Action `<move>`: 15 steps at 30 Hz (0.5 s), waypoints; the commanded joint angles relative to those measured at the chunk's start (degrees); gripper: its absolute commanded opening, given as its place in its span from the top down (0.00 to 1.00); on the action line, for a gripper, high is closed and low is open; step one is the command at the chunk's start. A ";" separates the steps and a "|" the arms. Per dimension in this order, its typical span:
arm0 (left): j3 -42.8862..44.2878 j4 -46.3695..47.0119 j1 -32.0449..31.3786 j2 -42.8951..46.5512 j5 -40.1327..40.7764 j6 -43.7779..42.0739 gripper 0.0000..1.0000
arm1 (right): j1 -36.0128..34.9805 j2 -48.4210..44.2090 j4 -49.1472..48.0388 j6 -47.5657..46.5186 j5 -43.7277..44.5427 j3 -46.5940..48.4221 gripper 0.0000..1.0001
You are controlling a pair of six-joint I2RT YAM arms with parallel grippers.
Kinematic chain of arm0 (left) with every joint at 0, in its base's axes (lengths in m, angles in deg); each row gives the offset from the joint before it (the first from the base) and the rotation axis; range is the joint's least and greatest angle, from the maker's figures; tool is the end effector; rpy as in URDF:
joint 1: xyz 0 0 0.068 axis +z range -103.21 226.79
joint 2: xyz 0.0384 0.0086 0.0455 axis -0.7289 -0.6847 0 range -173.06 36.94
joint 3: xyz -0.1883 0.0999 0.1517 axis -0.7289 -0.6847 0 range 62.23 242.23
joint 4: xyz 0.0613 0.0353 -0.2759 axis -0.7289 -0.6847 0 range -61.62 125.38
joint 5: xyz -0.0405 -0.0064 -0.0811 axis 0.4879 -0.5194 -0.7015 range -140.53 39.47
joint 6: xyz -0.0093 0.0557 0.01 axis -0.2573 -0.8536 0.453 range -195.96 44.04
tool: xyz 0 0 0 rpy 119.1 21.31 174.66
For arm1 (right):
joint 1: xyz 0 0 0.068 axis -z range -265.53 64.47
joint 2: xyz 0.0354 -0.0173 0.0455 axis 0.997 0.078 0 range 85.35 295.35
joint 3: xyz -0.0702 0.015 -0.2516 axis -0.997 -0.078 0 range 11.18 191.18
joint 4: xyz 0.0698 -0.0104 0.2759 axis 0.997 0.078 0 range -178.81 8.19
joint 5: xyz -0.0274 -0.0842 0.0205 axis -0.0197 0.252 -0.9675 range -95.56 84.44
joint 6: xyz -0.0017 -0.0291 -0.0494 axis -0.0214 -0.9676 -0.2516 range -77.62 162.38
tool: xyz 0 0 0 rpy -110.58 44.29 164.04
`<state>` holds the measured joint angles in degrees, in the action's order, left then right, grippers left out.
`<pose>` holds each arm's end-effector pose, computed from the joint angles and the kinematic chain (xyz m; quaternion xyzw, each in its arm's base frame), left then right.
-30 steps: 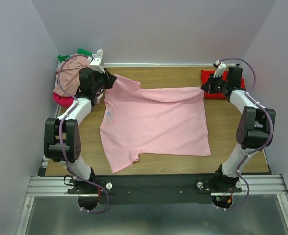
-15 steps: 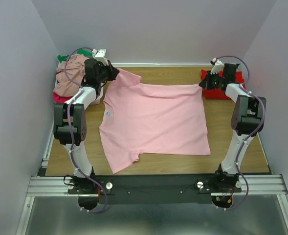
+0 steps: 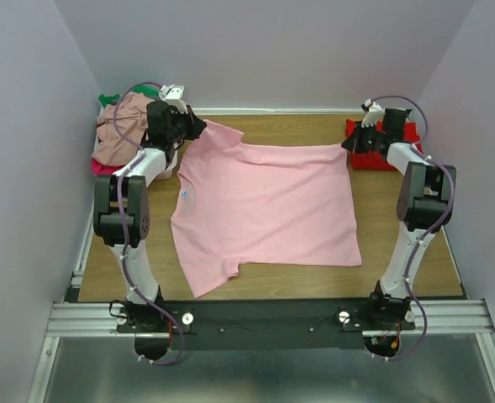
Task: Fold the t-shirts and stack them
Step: Flatten the tshirt out, then fold the tshirt
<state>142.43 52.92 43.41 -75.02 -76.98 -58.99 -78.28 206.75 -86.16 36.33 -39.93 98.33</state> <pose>0.4804 -0.0465 0.2295 0.0487 0.7795 -0.2833 0.5565 0.4932 -0.0396 0.1623 -0.1231 0.8560 0.2132 0.4547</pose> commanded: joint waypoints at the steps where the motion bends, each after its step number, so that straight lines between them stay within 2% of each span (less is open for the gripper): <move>1: -1.98 1.18 0.48 3.59 -1.93 -1.59 1.00 | 0.40 -2.57 -0.28 -0.99 -0.96 -1.02 0.94; 11: -13.66 4.08 0.48 10.97 -1.49 -2.03 1.00 | 0.40 -9.87 -0.37 -3.71 -0.96 -9.37 0.94; 15: -15.07 4.34 0.48 12.47 -1.32 -1.94 1.00 | 0.40 -12.50 -0.28 -4.24 -1.05 -12.00 0.94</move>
<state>128.49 55.04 43.44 -65.47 -77.40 -60.08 -78.28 197.29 -86.18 33.80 -39.99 88.70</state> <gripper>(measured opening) 0.007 0.061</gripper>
